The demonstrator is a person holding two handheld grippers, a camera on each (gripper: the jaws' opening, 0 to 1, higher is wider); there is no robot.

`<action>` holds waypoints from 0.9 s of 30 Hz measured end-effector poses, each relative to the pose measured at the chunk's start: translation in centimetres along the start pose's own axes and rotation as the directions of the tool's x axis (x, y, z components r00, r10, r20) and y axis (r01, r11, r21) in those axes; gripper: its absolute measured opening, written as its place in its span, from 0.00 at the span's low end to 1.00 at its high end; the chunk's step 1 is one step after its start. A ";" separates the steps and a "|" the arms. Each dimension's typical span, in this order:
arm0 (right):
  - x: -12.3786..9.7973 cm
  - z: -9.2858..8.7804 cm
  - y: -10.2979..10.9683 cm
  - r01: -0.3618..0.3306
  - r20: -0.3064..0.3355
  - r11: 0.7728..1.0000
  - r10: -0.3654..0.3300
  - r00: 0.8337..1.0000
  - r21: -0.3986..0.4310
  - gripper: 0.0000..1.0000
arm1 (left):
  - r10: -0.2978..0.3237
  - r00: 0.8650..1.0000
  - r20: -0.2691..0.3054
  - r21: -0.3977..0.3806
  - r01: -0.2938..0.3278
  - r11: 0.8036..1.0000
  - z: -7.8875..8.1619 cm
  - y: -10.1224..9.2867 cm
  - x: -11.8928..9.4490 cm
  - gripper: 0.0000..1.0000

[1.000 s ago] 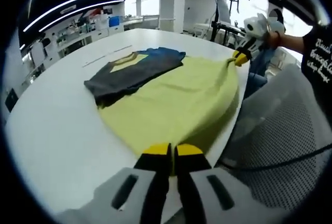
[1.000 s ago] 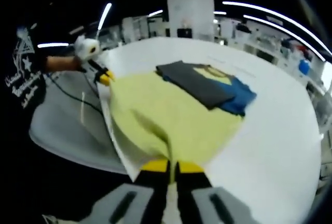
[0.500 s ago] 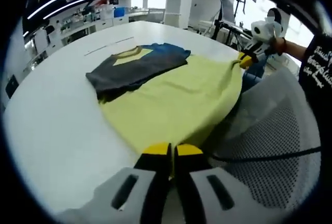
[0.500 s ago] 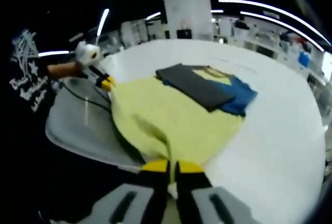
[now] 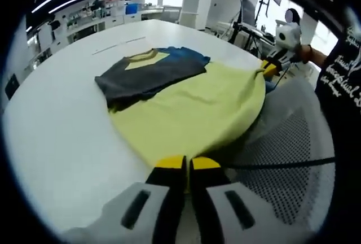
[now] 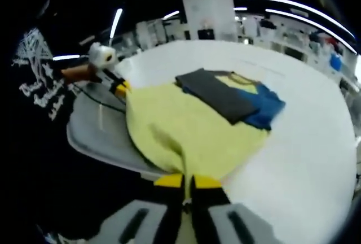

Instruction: Fold the garment on the visible template until the final outline fits inside the template.

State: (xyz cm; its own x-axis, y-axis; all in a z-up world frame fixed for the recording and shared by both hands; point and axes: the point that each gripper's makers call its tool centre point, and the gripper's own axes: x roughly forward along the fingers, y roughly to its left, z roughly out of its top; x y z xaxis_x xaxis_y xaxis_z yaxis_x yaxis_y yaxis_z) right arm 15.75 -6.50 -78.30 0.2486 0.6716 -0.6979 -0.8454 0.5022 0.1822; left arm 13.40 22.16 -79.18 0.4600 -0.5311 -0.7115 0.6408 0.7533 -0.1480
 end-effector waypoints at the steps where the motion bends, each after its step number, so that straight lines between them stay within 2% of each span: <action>1: -0.1 0.2 -0.3 0.005 0.005 1.000 -0.005 1.000 0.005 0.00 | -0.003 1.000 -0.003 0.003 0.003 1.000 0.0 0.0 -0.1 0.00; 5: -0.6 1.1 -1.0 0.016 0.030 0.999 -0.017 0.999 0.027 0.00 | -0.006 1.000 -0.012 0.020 0.006 1.000 0.7 0.3 -0.5 0.00; 9: -1.0 2.7 -1.2 0.031 0.040 0.999 -0.031 0.999 -0.011 0.00 | -0.001 1.000 0.017 0.052 0.000 0.999 2.3 0.7 -0.8 0.00; 12: -0.8 3.1 -1.8 0.047 0.042 0.998 -0.045 0.998 -0.039 0.00 | 0.006 1.000 0.021 0.075 -0.008 0.997 3.1 1.1 -0.9 0.00; 19: -1.2 5.5 -3.1 0.077 0.078 0.994 -0.070 0.994 -0.079 0.00 | 0.027 0.998 0.056 0.098 -0.032 0.995 5.4 2.8 -1.3 0.00; 27: -1.6 7.8 -4.7 0.105 0.089 0.985 -0.093 0.992 -0.135 0.00 | 0.040 0.995 0.091 0.117 -0.051 0.992 7.8 4.6 -1.7 0.00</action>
State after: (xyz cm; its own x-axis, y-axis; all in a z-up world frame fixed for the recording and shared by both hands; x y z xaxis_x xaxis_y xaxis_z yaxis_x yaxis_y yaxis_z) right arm 23.01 -5.69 -72.70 0.3675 0.6675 -0.6477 -0.8705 0.4920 0.0131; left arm 20.36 23.44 -73.29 0.5395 -0.5334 -0.6514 0.6843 0.7286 -0.0299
